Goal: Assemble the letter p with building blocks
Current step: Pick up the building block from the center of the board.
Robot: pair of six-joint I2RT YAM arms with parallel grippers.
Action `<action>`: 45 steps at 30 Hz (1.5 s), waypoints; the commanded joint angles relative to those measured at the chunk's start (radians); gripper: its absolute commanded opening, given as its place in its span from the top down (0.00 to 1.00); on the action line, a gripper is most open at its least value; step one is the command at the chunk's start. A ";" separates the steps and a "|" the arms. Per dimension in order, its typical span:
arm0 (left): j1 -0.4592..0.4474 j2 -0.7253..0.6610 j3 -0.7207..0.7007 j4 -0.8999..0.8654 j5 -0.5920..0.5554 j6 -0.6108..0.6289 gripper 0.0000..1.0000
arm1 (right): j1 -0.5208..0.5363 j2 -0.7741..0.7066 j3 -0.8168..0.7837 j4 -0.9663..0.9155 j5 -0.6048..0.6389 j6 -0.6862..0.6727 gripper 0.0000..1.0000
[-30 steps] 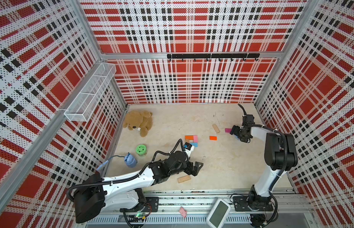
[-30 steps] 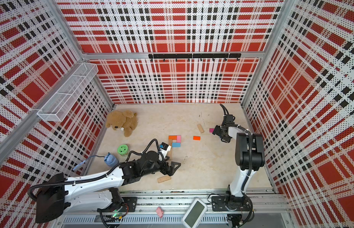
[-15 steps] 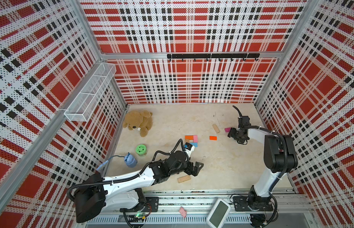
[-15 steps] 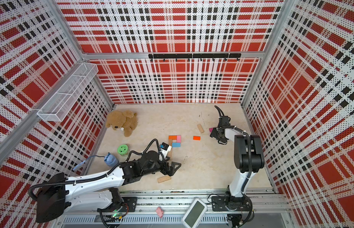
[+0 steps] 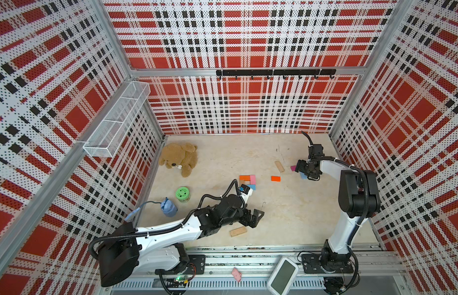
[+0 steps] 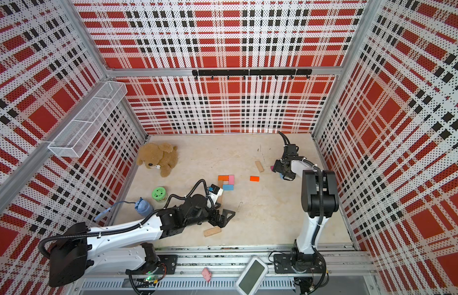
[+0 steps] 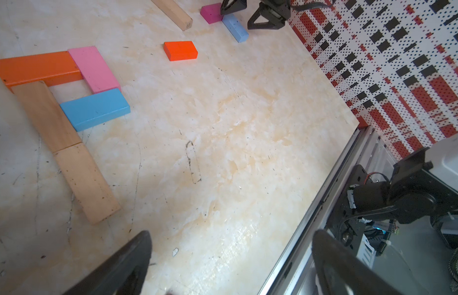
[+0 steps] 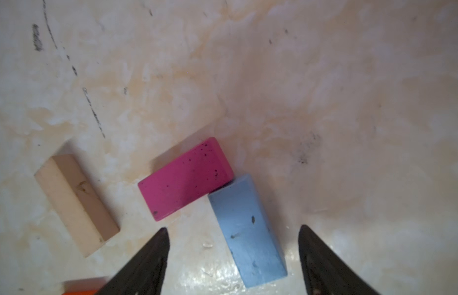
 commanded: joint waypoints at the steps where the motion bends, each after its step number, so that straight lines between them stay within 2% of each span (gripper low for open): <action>1: 0.006 0.005 0.026 0.009 0.005 -0.005 0.01 | -0.006 0.015 0.014 -0.006 -0.024 -0.028 0.23; 14: 0.007 0.028 0.037 0.029 0.021 -0.026 0.00 | 0.004 0.029 0.020 -0.044 0.040 -0.022 0.58; 26: 0.008 0.007 0.024 0.029 0.003 -0.021 0.01 | 0.034 0.001 0.000 -0.037 0.089 -0.007 0.69; 32: 0.007 0.007 0.023 0.029 0.010 -0.021 0.01 | 0.087 -0.156 -0.068 -0.019 0.105 0.044 0.74; 38: 0.006 -0.004 0.020 0.029 0.011 -0.022 0.01 | 0.098 -0.310 -0.165 0.010 0.012 0.127 0.76; 45: -0.021 -0.016 0.007 0.092 -0.012 -0.081 0.01 | 0.128 -0.396 -0.261 0.049 -0.041 0.200 0.79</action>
